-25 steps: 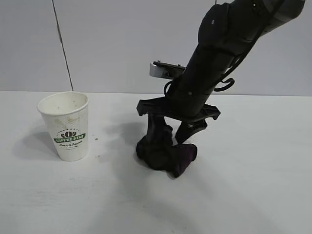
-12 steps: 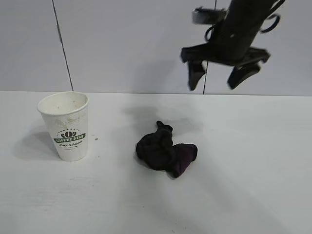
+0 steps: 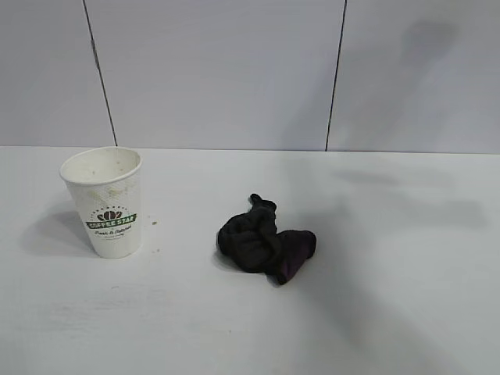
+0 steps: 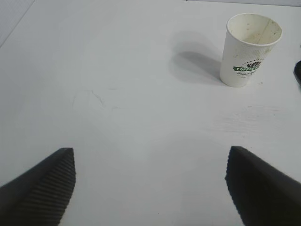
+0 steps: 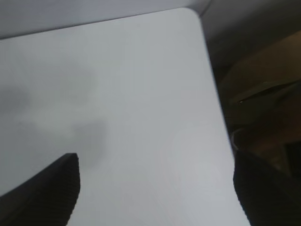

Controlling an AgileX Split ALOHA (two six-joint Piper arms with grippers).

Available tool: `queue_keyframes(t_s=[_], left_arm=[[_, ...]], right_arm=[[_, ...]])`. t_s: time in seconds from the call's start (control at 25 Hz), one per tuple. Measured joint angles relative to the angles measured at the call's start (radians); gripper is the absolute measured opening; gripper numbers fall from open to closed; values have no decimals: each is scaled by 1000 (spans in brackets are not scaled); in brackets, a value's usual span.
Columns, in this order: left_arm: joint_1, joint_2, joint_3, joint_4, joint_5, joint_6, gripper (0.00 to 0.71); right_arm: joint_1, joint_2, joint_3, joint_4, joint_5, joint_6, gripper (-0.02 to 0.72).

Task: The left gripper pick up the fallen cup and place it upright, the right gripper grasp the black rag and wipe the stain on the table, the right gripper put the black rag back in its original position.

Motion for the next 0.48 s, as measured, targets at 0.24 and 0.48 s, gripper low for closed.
queue_keyframes(t_s=[0.24, 0.48], left_arm=[[0, 0, 0, 0, 0, 0, 624], [0, 0, 0, 0, 0, 0, 624]], right_arm=[[-44, -285, 0, 90, 21, -49, 608], [-44, -622, 0, 338, 62, -189, 608]])
